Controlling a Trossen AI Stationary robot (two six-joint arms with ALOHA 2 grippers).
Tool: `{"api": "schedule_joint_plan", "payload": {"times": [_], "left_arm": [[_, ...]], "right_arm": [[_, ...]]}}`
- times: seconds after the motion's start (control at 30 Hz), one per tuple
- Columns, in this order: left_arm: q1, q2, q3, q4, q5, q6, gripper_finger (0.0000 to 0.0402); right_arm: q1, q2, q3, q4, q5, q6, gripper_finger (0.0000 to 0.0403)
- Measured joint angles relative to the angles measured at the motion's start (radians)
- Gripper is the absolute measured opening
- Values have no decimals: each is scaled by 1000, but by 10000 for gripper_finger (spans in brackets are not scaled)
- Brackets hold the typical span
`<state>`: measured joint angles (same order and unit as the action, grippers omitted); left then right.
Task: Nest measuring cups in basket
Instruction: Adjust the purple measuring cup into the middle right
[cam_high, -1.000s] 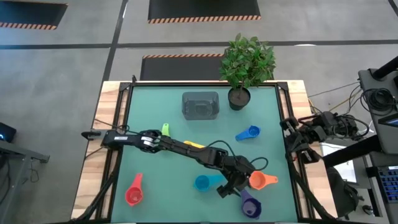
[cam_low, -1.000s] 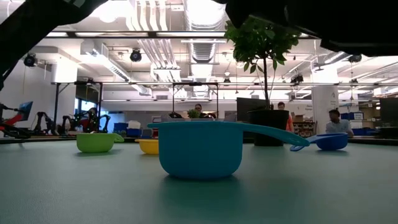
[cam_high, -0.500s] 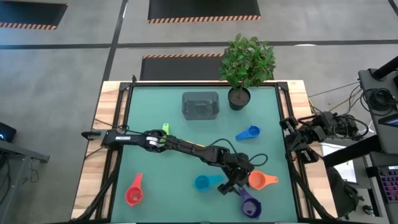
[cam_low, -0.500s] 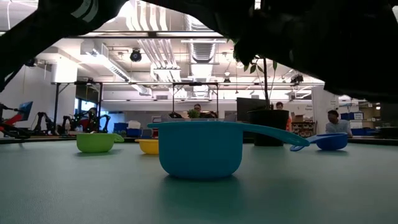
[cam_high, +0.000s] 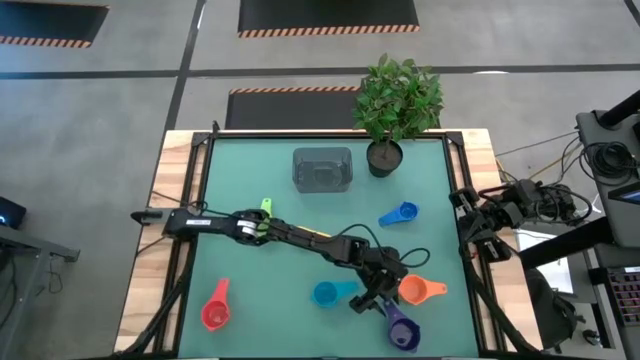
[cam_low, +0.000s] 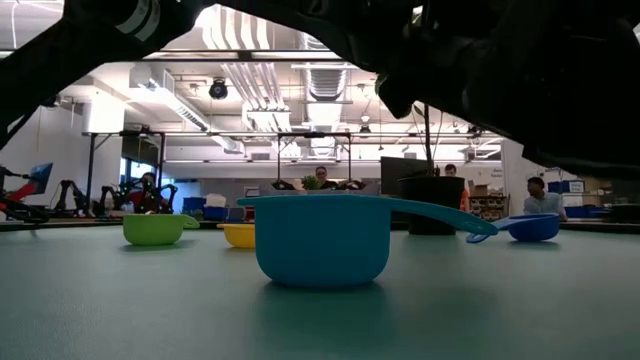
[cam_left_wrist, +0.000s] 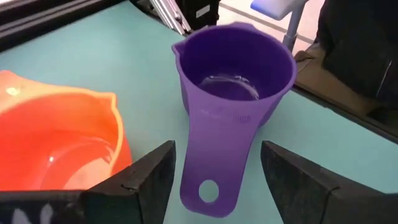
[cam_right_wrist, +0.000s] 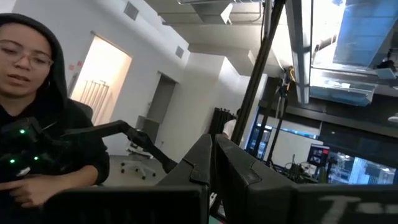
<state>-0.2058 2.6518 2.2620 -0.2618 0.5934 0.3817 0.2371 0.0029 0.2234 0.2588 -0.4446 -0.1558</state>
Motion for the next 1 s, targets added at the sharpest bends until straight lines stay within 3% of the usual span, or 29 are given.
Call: {"api": "schedule_joint_plan", "payload": {"times": [0.6, 0.83, 1.0], "left_arm": [[3, 20, 0, 24, 38, -32, 128], [4, 7, 0, -21, 33, -19, 134], [7, -30, 0, -122, -39, 40, 133]], "right_arm": [[0, 0, 0, -1, 1, -1, 9], [0, 0, 0, -9, 1, -1, 9], [0, 0, 0, -11, 2, -1, 9]]}}
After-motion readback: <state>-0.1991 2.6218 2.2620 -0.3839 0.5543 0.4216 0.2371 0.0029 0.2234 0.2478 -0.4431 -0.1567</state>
